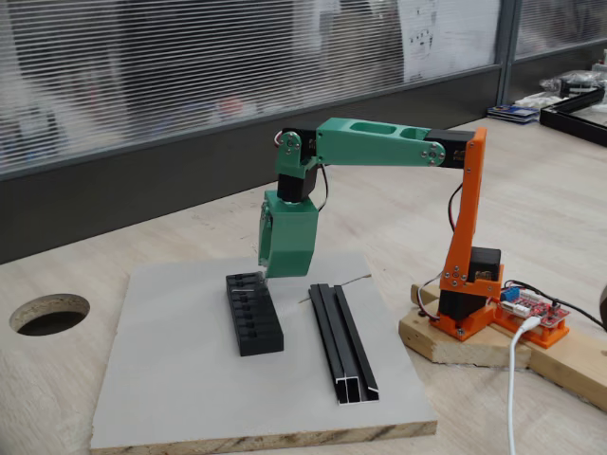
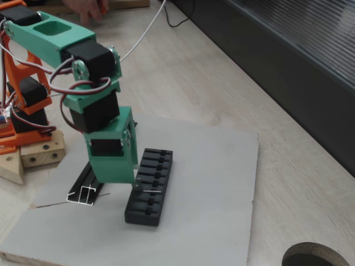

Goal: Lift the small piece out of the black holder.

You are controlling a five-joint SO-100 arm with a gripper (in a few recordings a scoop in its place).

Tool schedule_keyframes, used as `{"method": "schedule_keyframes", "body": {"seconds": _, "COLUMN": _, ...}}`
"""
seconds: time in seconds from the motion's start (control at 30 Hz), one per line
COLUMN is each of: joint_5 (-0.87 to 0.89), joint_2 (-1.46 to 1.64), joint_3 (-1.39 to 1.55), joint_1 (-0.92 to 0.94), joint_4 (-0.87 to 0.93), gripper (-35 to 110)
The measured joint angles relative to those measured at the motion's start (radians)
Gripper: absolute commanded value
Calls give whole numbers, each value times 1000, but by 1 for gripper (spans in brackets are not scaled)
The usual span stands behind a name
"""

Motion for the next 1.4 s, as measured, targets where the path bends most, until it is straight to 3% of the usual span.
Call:
{"method": "schedule_keyframes", "body": {"seconds": 0.27, "joint_5": 0, "joint_2": 0, "joint_3": 0, "joint_1": -8, "joint_4": -14, "gripper": 28}}
{"method": "schedule_keyframes", "body": {"seconds": 0.6, "joint_5": -3, "joint_2": -25, "joint_3": 8, "joint_1": -2, "joint_4": -160, "gripper": 28}}
{"method": "schedule_keyframes", "body": {"seconds": 1.4, "joint_5": -3, "joint_2": -48, "joint_3": 8, "joint_1": -3, "joint_4": -164, "gripper": 28}}
